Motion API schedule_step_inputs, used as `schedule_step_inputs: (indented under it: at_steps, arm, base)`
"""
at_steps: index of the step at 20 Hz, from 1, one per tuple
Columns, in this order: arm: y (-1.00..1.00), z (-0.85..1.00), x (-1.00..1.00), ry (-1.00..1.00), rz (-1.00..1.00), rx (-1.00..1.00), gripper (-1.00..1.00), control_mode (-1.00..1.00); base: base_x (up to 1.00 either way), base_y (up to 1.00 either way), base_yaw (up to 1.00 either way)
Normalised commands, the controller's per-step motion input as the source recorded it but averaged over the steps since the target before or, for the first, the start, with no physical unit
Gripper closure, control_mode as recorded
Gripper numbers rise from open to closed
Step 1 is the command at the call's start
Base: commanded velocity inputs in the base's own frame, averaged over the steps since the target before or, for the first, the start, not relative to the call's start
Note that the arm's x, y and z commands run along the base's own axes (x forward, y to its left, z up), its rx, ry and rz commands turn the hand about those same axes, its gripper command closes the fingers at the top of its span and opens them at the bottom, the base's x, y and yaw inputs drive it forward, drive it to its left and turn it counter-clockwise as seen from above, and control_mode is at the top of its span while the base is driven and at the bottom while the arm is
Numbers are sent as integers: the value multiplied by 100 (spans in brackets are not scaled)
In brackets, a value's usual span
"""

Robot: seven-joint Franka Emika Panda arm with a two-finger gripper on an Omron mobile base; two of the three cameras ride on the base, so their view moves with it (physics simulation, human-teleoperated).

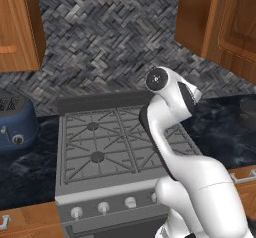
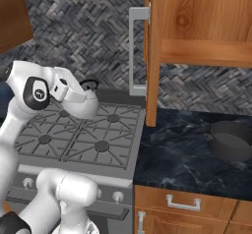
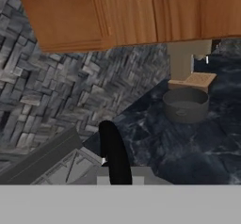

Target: Pick the kettle from the cabinet and place it on a stove burner. Then pick the pot from the counter and place it on another stove burner. Finally, turn both burners on.

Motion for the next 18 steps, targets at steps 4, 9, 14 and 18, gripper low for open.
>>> schedule_step_inputs:
  at_steps: [4, 9, 14, 18]
  arm:
    - [-10, -18, 23, 0, -2, 0, 100, -100]
    - [-6, -20, 25, 0, 0, 0, 100, -100]
    - [-3, -21, 22, 1, 0, 0, 100, -100]
    - [-2, -19, 23, 1, 0, 0, 100, -100]
  base:
    - [0, 0, 0]
    - [0, 0, 0]
    - [0, 0, 0]
    - [0, 0, 0]
